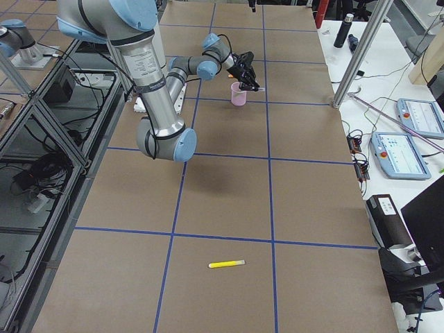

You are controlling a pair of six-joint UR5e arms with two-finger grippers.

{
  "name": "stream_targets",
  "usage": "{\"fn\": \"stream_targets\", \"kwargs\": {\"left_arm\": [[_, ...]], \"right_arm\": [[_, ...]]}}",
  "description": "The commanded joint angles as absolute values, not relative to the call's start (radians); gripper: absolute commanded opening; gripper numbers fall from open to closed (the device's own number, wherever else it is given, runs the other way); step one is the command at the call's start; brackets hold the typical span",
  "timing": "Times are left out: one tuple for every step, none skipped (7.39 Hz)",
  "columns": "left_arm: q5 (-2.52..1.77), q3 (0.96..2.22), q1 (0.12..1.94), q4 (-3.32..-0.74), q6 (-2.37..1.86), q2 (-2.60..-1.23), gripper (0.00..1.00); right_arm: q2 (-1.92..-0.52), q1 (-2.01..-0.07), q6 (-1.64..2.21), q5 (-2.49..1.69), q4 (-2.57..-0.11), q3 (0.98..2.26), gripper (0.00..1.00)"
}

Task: Collect pens into pen holder
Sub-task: 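Lift the purple marker with the right gripper over the pink cup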

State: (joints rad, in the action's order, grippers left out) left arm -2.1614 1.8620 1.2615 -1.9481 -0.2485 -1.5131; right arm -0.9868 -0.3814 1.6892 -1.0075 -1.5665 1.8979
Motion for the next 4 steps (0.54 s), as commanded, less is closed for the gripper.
{"fn": "stream_targets", "kwargs": {"left_arm": [[-2.161, 1.861, 1.262, -1.95, -0.249, -1.513, 1.0], [-2.163, 1.862, 1.262, -1.948, -0.249, -1.513, 1.0], [-2.161, 1.861, 1.261, -1.948, -0.249, -1.513, 1.0], [-2.161, 1.861, 1.262, -1.948, -0.249, -1.513, 1.0]], "right_arm": [[-0.951, -0.306, 1.744, -0.835, -1.586, 1.862, 0.0], [-0.928, -0.279, 1.753, -0.771, -1.585, 1.806, 0.0], [-0.902, -0.266, 1.756, -0.726, -1.577, 1.745, 0.0], [-0.856, -0.264, 1.775, -0.716, -1.575, 1.697, 0.0]]}}
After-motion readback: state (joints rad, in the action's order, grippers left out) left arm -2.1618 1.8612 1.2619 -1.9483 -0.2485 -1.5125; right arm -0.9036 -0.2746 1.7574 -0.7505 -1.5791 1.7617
